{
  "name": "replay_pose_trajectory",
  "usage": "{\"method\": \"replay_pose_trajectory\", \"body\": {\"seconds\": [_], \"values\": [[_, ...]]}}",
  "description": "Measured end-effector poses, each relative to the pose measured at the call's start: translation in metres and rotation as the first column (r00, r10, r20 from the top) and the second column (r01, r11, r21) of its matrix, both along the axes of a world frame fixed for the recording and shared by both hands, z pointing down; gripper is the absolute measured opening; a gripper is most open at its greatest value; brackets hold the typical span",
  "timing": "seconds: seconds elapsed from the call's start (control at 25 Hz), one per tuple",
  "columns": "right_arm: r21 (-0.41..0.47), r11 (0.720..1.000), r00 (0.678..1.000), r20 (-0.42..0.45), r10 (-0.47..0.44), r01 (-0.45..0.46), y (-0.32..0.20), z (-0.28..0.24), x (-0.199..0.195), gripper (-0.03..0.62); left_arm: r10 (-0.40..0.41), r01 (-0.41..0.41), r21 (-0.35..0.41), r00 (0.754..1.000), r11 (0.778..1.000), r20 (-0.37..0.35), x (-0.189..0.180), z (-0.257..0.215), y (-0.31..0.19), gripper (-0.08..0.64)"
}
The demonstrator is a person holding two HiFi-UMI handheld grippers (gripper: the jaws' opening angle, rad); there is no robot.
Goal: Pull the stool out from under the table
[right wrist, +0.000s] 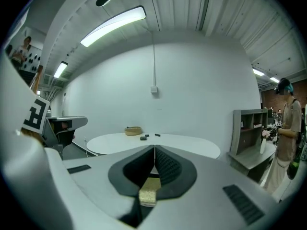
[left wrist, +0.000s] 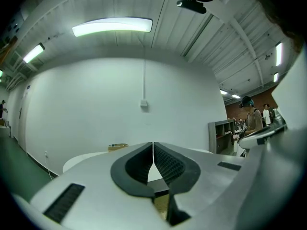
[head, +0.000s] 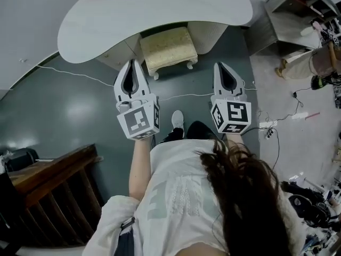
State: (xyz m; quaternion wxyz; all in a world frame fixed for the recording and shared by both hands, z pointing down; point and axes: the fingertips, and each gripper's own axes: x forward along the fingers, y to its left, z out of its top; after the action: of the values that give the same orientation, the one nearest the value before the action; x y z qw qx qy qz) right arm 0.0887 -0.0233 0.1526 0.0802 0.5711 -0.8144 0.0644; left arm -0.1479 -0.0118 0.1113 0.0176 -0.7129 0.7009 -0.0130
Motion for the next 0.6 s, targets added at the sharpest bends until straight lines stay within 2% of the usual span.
{"method": "replay_pose_trajectory", "body": {"seconds": [0.32, 0.6], "values": [[0.015, 0.998, 0.998, 0.021, -0.066, 0.066, -0.005, -0.007, -0.008, 0.031, -0.031, 0.031, -0.002, 1.0, 1.0, -0.004, 0.008, -0.006, 0.001, 0.028], [0.028, 0.998, 0.996, 0.065, -0.061, 0.06, -0.01, -0.012, 0.002, 0.031, -0.087, 0.087, 0.003, 0.996, 0.996, 0.008, 0.001, -0.021, 0.005, 0.028]]}}
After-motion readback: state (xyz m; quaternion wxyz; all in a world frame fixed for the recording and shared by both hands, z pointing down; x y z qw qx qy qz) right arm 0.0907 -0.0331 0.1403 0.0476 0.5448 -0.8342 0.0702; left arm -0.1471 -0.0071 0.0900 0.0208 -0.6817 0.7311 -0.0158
